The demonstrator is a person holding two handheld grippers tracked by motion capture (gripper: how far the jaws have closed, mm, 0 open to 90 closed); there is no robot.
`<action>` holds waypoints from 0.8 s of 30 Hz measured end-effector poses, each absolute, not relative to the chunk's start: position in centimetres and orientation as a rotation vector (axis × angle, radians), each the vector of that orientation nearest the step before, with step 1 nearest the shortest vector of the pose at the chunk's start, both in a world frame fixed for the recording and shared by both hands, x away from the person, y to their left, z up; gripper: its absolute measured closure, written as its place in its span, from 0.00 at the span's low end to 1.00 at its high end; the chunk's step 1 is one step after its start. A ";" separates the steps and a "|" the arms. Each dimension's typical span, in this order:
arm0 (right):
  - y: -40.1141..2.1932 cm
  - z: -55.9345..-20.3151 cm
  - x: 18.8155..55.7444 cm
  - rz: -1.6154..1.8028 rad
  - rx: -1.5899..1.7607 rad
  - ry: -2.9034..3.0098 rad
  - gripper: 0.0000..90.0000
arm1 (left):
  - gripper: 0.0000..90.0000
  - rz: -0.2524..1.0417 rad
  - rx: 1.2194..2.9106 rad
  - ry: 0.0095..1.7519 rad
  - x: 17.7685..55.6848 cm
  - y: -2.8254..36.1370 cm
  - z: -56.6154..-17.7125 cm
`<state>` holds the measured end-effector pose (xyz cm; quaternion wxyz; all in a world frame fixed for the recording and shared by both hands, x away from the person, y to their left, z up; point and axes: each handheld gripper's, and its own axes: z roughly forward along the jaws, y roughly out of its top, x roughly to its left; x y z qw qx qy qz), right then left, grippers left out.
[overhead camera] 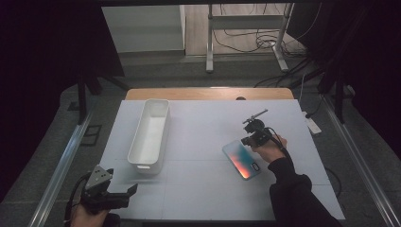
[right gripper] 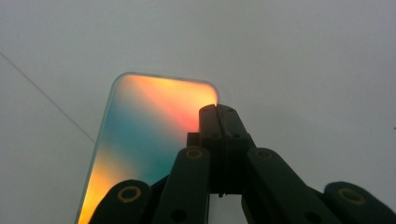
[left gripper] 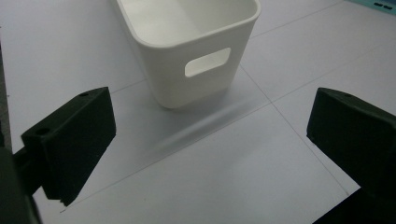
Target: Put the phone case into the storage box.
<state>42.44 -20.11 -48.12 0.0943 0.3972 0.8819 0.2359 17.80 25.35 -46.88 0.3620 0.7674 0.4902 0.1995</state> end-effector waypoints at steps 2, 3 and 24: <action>-20.0 -48.5 42.8 0.701 1.191 2.610 0.99 | 0.02 0.513 1.975 1.263 17.8 25.3 -46.9; -19.9 -48.6 42.9 0.698 1.197 2.606 0.99 | 0.02 0.514 1.976 1.263 17.8 25.3 -46.9; -18.5 -50.2 45.1 0.667 1.228 2.584 0.99 | 0.03 0.510 1.979 1.265 17.8 25.3 -46.9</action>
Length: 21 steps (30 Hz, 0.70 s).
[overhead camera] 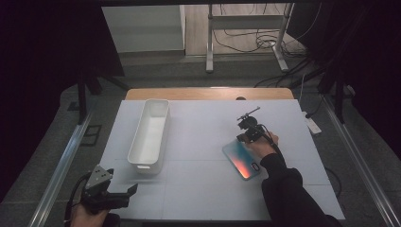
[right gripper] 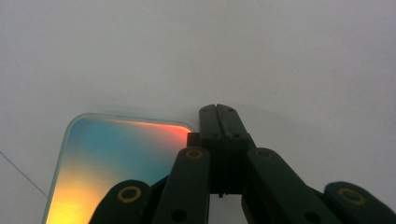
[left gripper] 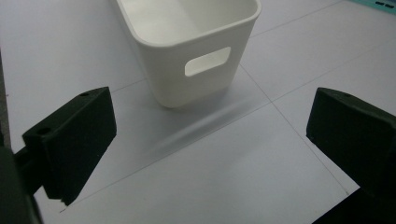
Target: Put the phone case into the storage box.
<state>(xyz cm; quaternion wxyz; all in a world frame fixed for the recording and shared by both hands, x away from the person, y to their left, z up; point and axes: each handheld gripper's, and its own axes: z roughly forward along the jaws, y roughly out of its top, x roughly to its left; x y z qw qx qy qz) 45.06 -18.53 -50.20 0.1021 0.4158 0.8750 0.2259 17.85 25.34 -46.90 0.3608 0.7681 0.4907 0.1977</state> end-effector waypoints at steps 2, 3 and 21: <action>-18.3 -50.2 45.0 0.671 1.225 2.595 0.99 | 0.03 0.510 1.981 1.264 17.9 25.3 -46.9; -18.2 -50.3 45.0 0.673 1.222 2.600 0.99 | 0.03 0.511 1.983 1.265 17.8 25.3 -46.9; -15.4 -50.5 42.7 0.673 1.084 2.717 0.99 | 0.03 0.515 1.982 1.264 17.8 25.3 -46.9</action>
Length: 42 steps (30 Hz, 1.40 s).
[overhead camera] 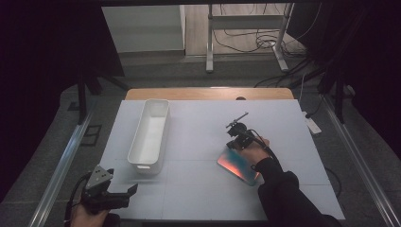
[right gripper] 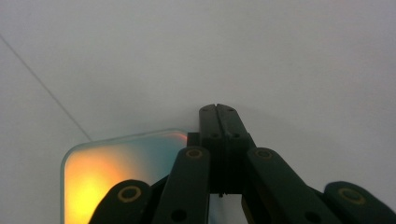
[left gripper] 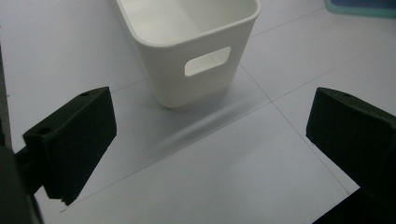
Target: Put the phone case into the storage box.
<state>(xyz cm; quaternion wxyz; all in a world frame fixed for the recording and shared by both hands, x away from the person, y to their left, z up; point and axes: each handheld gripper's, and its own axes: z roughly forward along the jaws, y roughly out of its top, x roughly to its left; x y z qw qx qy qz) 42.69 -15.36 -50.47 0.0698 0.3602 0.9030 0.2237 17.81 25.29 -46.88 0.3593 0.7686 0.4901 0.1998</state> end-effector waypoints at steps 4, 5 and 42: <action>-14.8 -50.5 41.7 0.669 1.041 2.746 0.99 | 0.03 0.514 1.982 1.263 17.8 25.3 -46.9; -14.7 -50.5 41.5 0.668 1.030 2.754 0.99 | 0.03 0.514 1.982 1.263 17.8 25.3 -46.9; -12.8 -50.4 34.3 0.646 0.850 2.920 0.99 | 0.03 0.522 1.986 1.262 17.8 25.2 -46.9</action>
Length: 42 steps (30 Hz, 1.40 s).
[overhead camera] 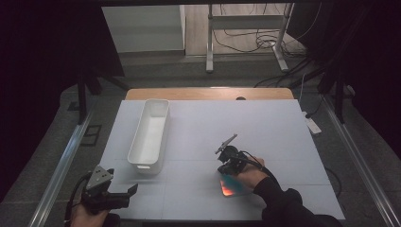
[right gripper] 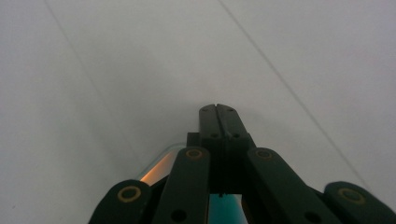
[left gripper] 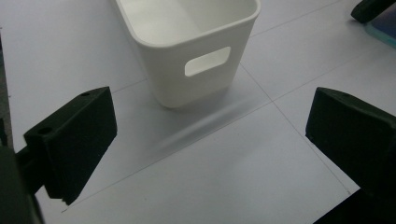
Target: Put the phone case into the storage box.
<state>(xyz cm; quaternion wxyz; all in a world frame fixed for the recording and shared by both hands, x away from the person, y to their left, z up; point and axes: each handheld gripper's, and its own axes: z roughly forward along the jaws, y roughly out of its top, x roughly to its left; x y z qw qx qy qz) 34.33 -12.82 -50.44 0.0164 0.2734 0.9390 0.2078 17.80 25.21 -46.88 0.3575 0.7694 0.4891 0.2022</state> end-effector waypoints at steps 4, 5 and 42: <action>-13.2 -50.4 33.3 0.630 0.820 2.938 0.99 | 0.03 0.522 1.986 1.263 17.8 25.2 -46.9; -13.2 -50.4 33.1 0.624 0.816 2.940 0.99 | 0.03 0.522 1.987 1.263 17.8 25.2 -46.9; -20.9 -49.7 30.2 0.521 0.942 2.920 0.99 | 0.03 0.523 1.992 1.267 17.9 25.1 -46.9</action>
